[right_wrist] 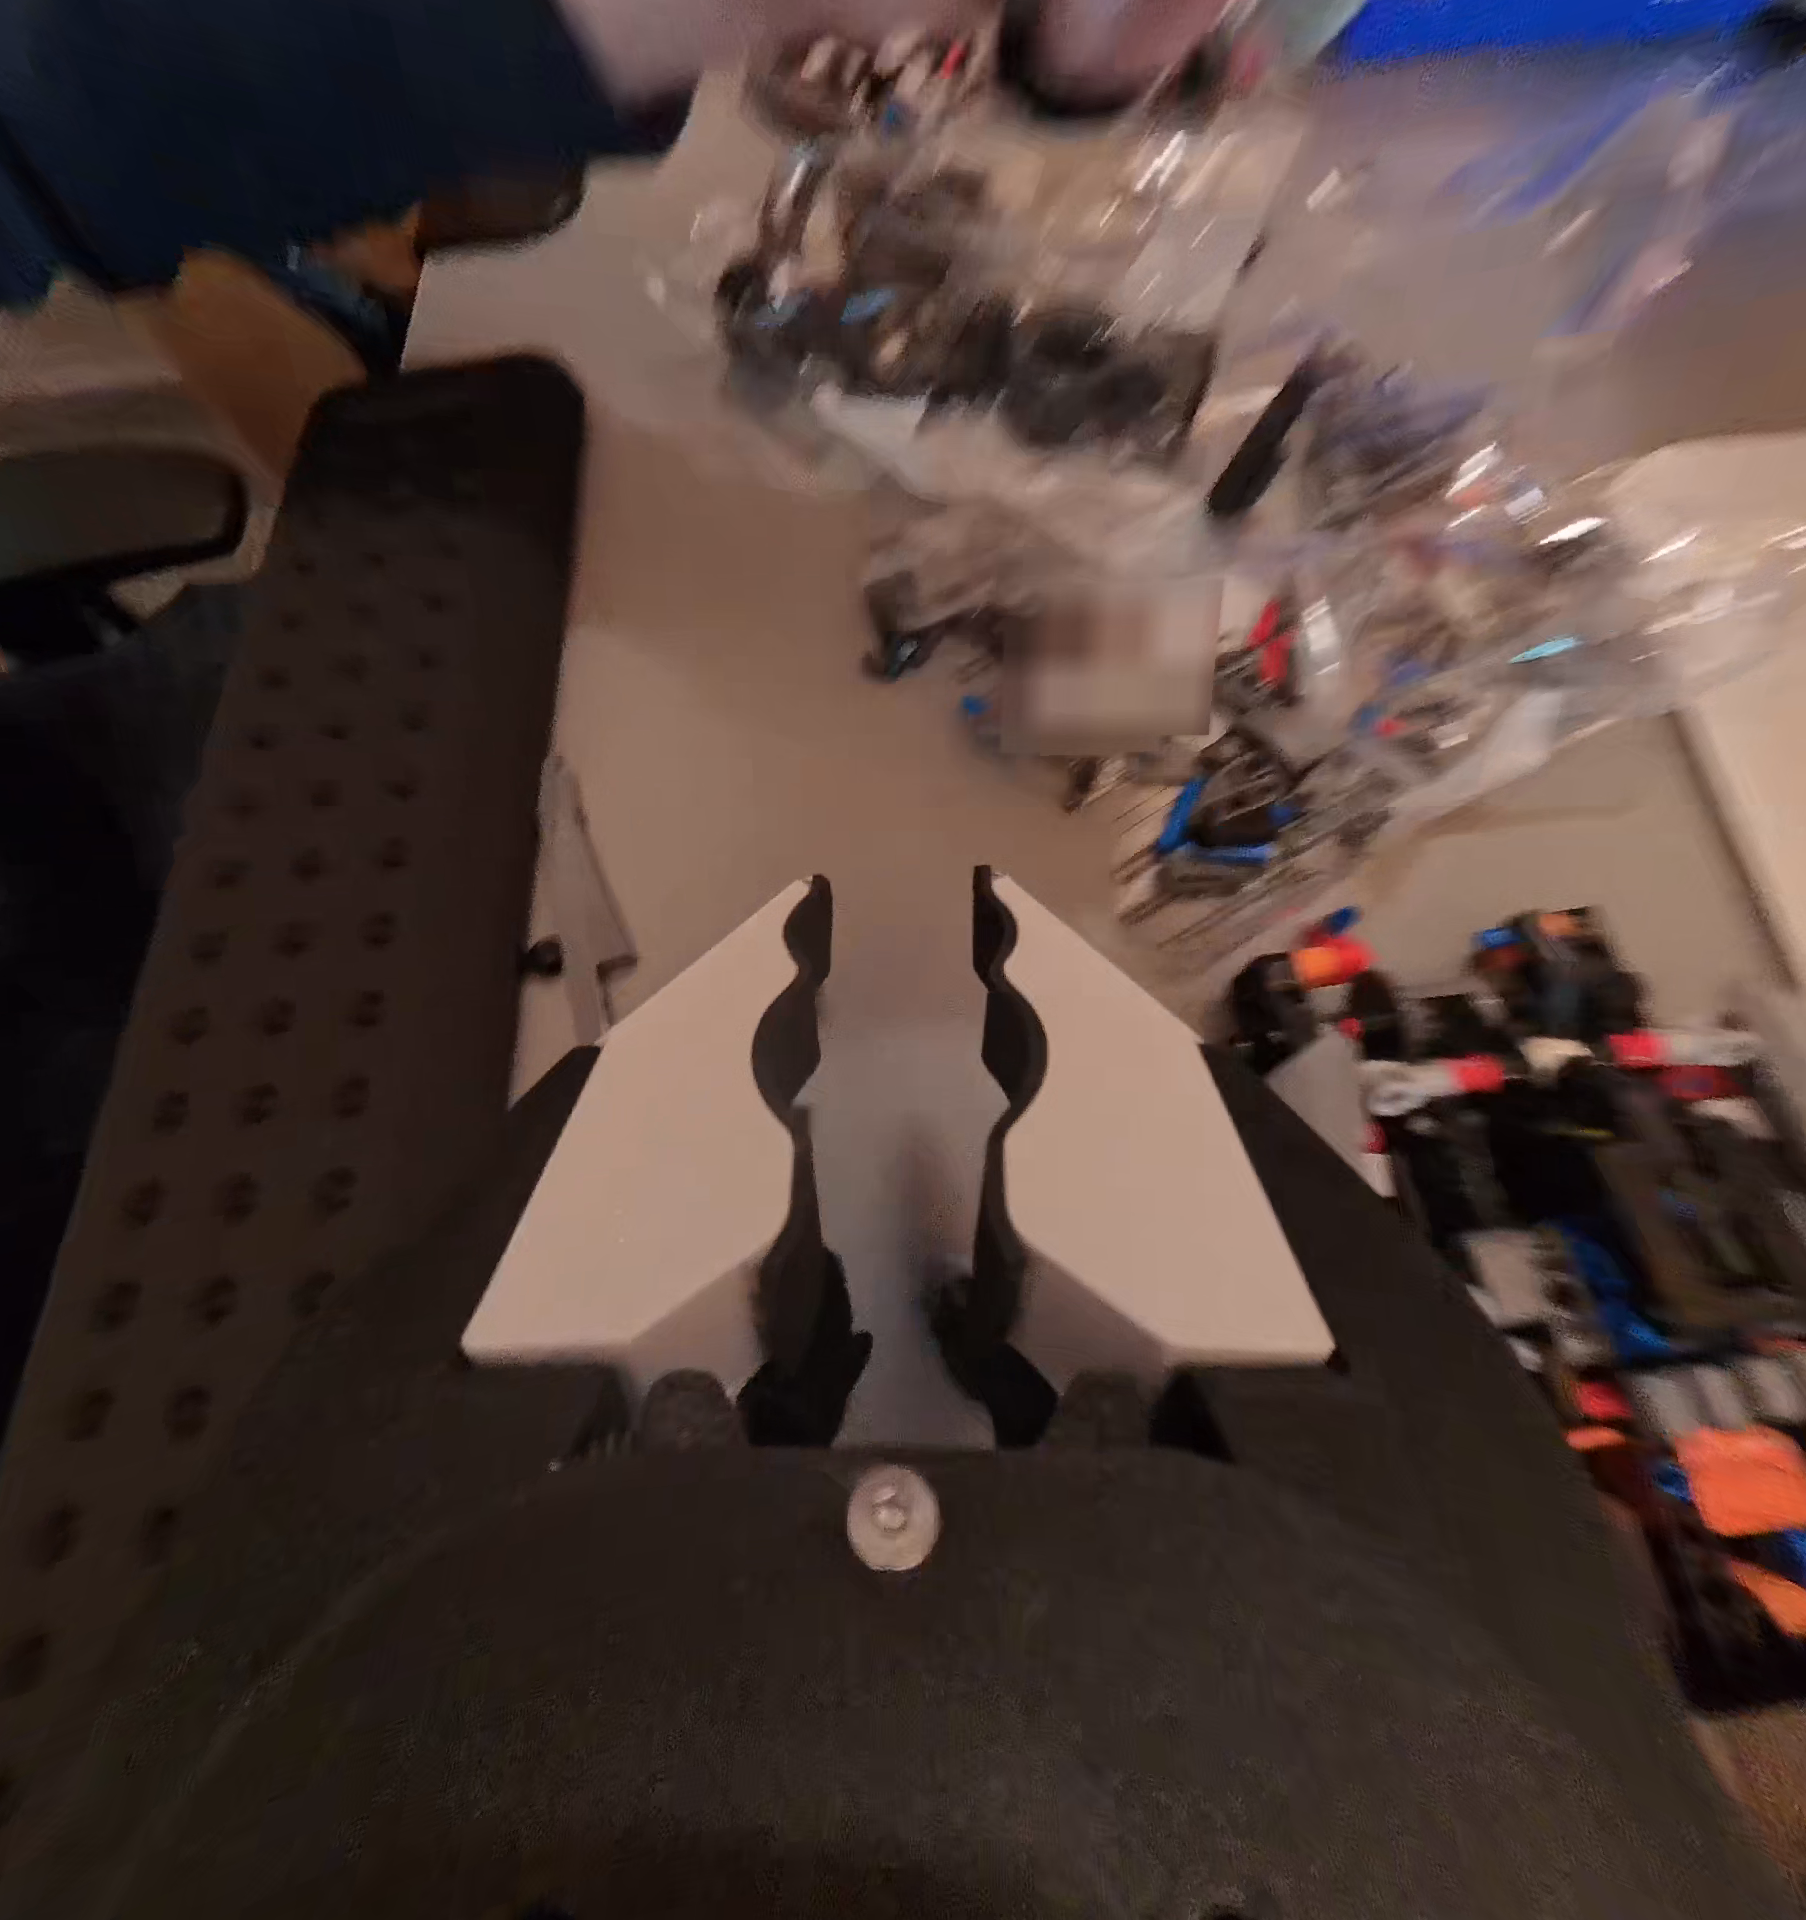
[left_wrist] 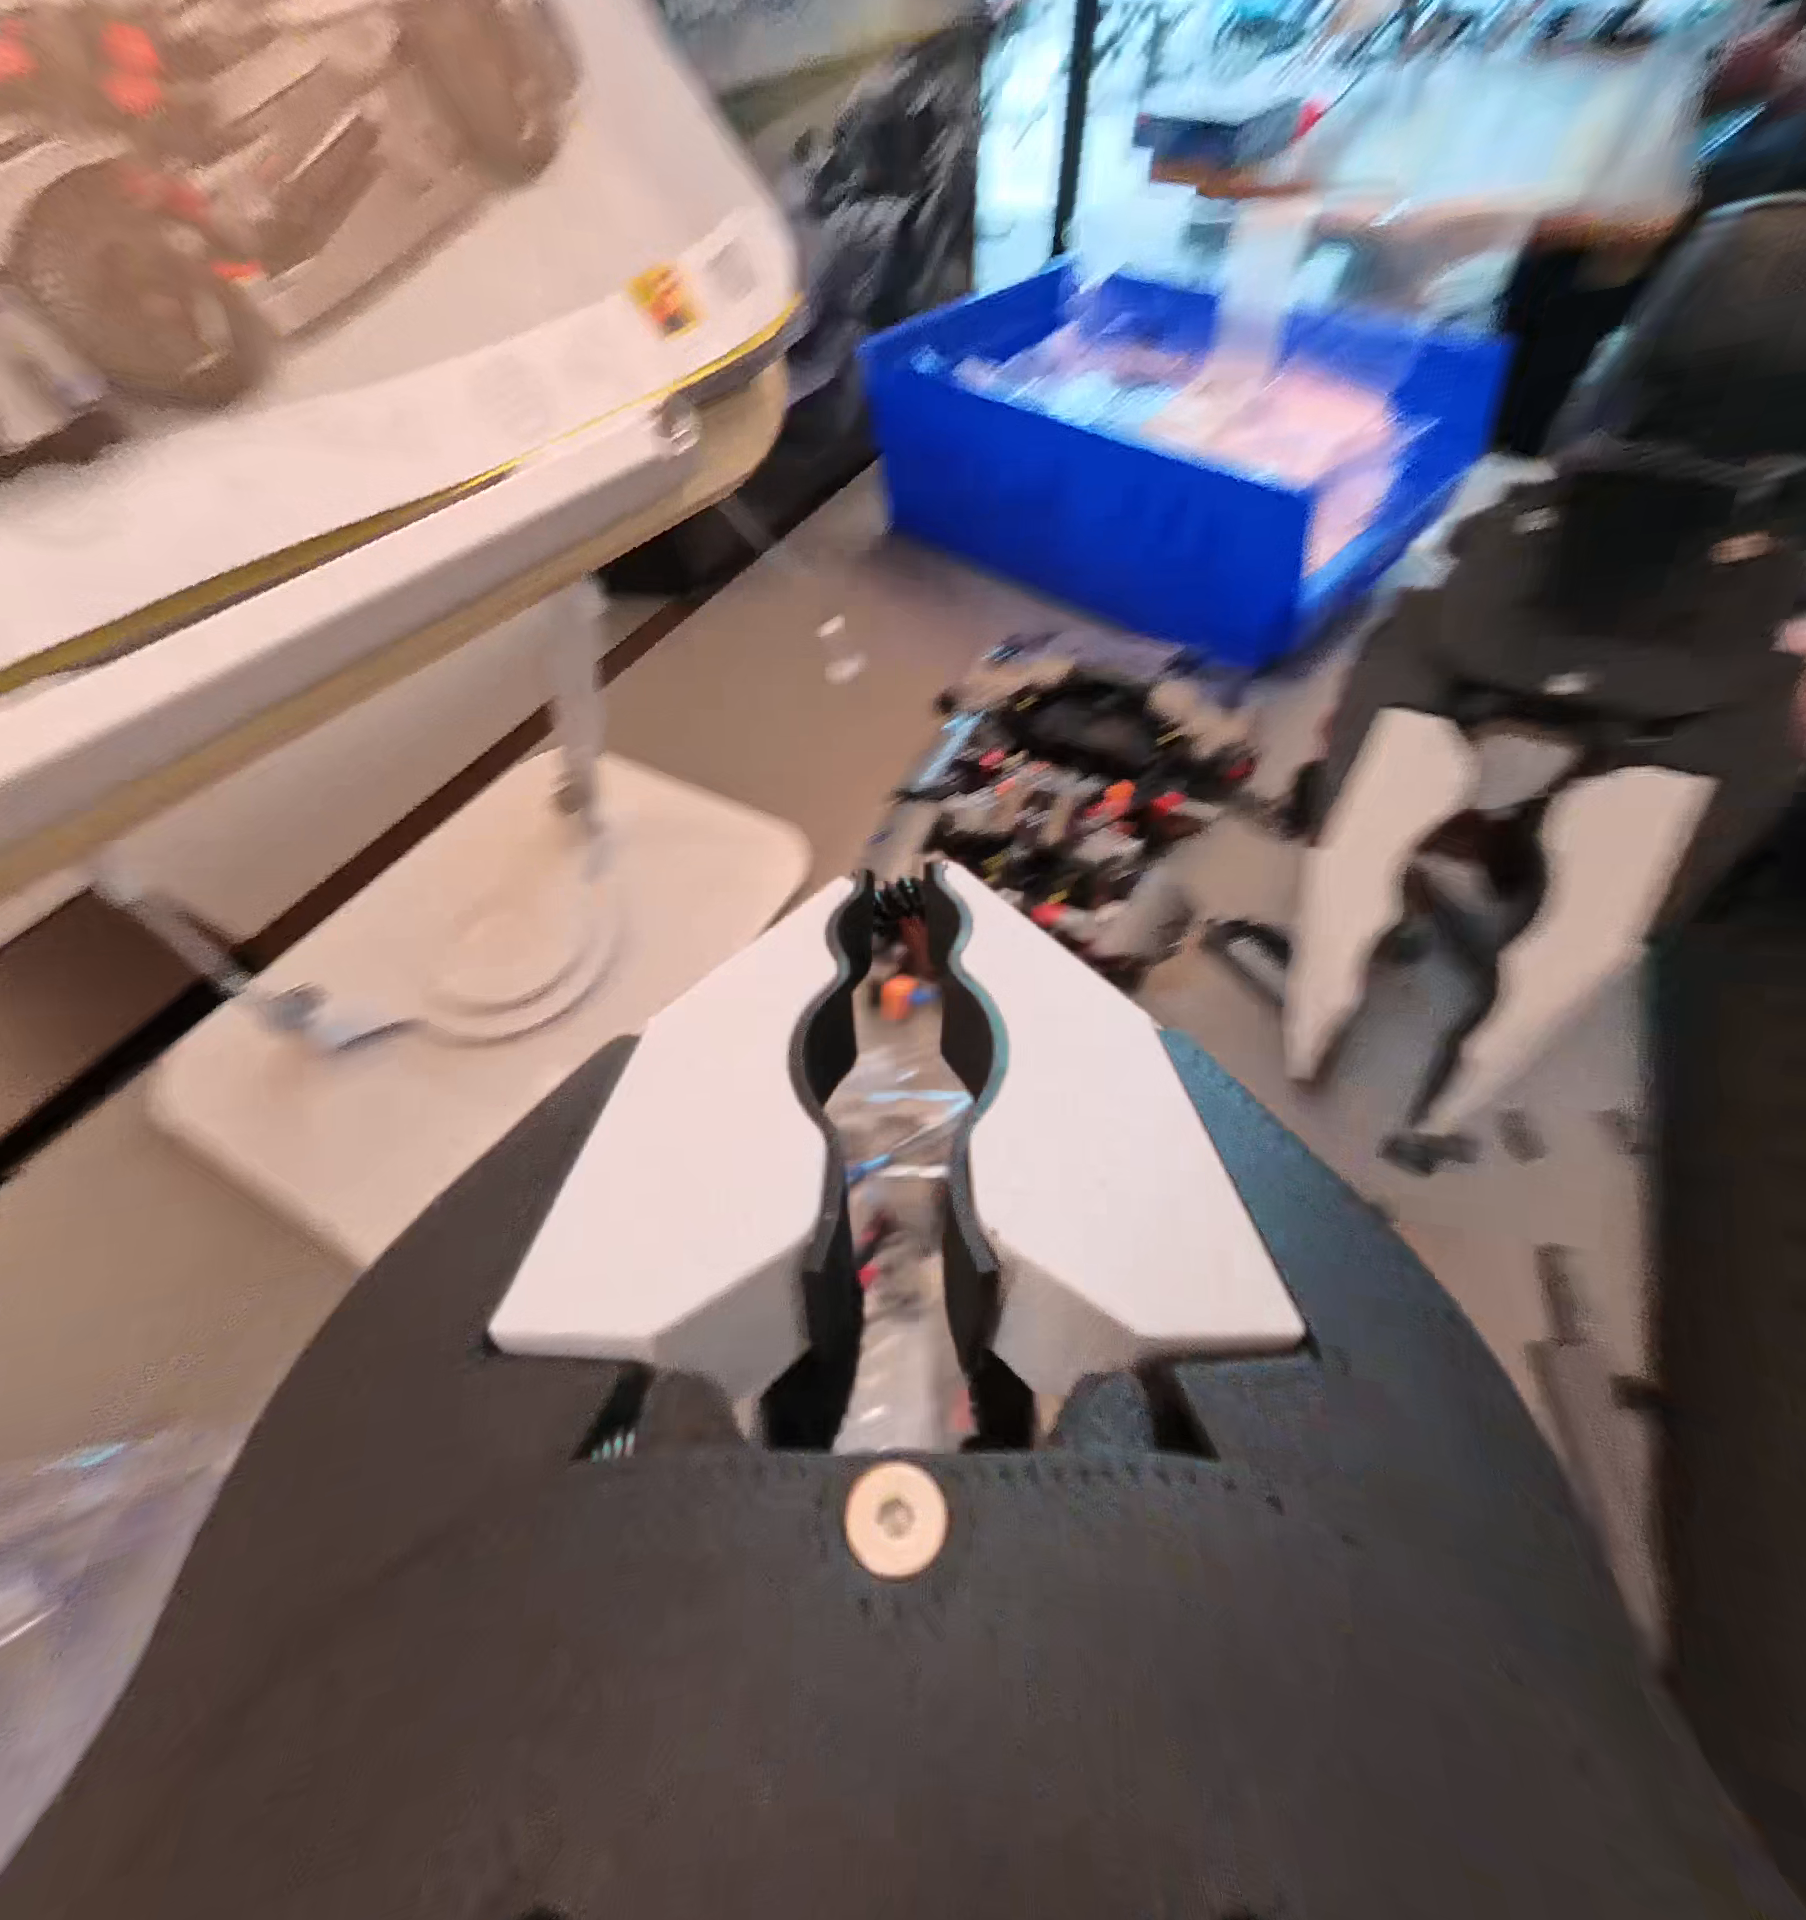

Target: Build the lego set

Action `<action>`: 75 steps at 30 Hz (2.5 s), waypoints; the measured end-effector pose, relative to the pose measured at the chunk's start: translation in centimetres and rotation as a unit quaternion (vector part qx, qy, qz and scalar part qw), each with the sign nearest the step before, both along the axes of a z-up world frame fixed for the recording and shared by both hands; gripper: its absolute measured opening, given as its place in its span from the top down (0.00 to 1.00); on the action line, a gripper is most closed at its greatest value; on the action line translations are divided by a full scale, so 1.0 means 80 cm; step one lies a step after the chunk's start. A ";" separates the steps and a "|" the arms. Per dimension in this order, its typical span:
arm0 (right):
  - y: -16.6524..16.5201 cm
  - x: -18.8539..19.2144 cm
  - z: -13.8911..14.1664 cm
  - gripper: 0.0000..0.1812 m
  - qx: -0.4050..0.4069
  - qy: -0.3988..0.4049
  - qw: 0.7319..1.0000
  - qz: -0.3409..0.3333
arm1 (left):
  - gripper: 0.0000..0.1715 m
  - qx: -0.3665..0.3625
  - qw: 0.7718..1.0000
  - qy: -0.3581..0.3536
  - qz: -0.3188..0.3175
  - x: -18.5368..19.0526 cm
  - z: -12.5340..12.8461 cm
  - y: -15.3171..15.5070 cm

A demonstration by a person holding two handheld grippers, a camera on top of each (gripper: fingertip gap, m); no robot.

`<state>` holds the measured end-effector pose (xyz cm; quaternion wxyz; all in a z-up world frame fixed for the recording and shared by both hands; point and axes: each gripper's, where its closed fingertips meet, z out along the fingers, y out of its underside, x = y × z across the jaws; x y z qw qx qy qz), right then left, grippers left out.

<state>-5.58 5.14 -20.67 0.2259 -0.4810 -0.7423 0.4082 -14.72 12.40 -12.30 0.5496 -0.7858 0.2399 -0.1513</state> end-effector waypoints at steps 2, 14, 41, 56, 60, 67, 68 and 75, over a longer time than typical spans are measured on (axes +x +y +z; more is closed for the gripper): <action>0.013 -0.003 0.034 0.87 -0.038 0.062 0.997 -0.027 | 0.96 0.007 0.998 -0.043 -0.043 0.034 0.010 -0.015; 0.068 0.008 0.122 0.83 0.149 0.258 0.941 -0.161 | 0.96 -0.026 0.957 -0.257 -0.132 0.140 0.030 -0.025; 0.082 0.020 0.129 0.94 0.243 0.265 0.916 -0.179 | 0.88 -0.096 0.927 -0.335 -0.136 0.150 0.031 -0.019; 0.062 0.020 0.124 0.93 0.262 0.265 0.919 -0.127 | 0.99 -0.082 0.971 -0.190 -0.121 0.148 0.017 -0.028; 0.051 0.018 0.114 0.94 0.266 0.252 0.925 -0.098 | 1.00 -0.110 0.970 -0.160 -0.148 0.149 0.010 -0.039; 0.047 0.016 0.095 0.94 0.309 0.211 0.924 -0.082 | 0.99 -0.126 0.976 -0.092 -0.149 0.149 -0.002 -0.048; 0.047 0.015 0.092 0.94 0.319 0.205 0.922 -0.083 | 0.99 -0.127 0.979 -0.073 -0.139 0.148 -0.006 -0.048; 0.046 0.014 0.080 0.95 0.351 0.176 0.916 -0.083 | 0.99 -0.097 0.990 0.030 -0.094 0.145 -0.016 -0.051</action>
